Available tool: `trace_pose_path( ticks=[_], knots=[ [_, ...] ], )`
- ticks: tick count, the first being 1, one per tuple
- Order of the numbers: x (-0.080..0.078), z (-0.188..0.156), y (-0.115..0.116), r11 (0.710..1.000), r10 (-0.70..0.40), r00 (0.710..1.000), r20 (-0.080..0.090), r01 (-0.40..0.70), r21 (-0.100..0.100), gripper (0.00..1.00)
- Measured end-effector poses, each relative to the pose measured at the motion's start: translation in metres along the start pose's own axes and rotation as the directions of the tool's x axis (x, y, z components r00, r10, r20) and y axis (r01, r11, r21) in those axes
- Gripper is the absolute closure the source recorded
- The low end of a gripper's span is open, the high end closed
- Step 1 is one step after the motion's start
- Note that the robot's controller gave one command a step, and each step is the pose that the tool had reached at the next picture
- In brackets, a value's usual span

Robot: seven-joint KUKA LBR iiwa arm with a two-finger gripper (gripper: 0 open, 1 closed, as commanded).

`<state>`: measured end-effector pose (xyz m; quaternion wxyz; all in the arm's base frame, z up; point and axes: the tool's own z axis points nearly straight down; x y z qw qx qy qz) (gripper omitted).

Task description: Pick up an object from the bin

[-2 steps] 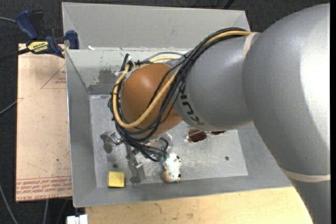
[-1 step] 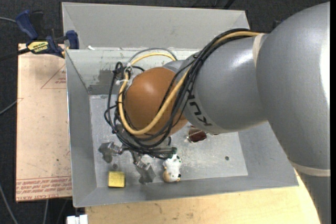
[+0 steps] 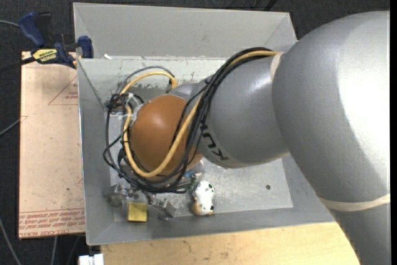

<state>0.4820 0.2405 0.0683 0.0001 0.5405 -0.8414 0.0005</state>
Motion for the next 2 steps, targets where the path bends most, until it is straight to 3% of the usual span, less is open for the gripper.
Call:
trace_pose_path(
  ticks=[1, 2],
  knots=[
    [0.0009, -0.0013, -0.0002, 0.898, -0.44, 0.898, 0.004, 0.44, -0.001, 1.0],
    [0.0008, -0.0012, -0.0002, 0.898, -0.44, 0.898, 0.004, 0.44, -0.001, 1.0]
  ],
)
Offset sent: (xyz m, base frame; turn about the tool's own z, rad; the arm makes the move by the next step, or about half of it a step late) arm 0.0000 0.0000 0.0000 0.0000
